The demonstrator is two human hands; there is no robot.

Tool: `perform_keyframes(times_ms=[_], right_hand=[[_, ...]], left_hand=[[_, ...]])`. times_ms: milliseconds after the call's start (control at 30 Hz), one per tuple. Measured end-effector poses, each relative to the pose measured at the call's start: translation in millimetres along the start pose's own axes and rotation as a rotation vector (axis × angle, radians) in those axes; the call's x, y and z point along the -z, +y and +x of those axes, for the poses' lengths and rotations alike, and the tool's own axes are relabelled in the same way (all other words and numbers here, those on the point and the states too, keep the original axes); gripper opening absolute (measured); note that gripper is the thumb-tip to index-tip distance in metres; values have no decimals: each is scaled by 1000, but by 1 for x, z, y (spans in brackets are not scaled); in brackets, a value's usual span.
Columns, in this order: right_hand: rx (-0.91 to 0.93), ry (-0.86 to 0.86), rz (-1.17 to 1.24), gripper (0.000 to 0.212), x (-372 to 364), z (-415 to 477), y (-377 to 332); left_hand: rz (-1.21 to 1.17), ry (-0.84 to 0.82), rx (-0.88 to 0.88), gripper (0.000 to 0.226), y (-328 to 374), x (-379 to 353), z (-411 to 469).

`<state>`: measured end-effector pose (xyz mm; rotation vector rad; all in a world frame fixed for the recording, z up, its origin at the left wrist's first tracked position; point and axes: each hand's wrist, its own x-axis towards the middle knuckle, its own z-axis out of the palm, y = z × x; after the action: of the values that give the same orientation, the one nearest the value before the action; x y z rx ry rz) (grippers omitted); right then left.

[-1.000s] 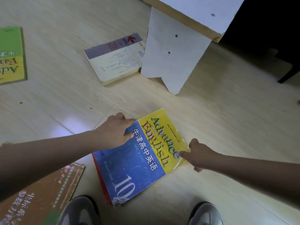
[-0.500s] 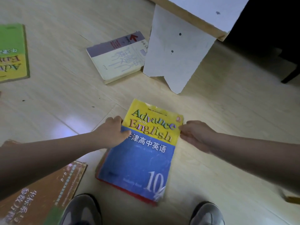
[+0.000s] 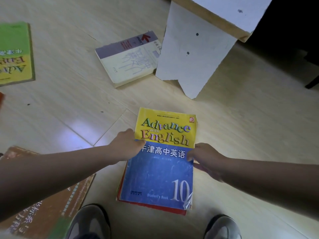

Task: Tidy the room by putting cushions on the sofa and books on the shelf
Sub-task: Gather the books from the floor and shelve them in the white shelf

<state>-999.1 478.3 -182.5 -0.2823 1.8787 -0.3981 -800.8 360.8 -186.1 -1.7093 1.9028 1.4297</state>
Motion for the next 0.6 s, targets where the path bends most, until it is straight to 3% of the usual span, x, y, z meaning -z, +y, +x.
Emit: perform_keyframes(times_ms=[100,267,367,500,600], right_hand=[[19,-6,-5,48,0,2,4],[-28,11,145,10,6,7,-2],[-46,23,162,3,10,9,-4],[-43,-5,186,10,15,13,-5],[20,-58,182,12,16,13,-7]], left_hand=[[-2,17,9,33,-2,-4,2],[-68,13,2,34,-1,1,1],[-152,-112,-37,29,-5,3,3],[-466,-206,-61,20,-9,-2,-1],[-600,-185,-161,18,-12,2,-6]])
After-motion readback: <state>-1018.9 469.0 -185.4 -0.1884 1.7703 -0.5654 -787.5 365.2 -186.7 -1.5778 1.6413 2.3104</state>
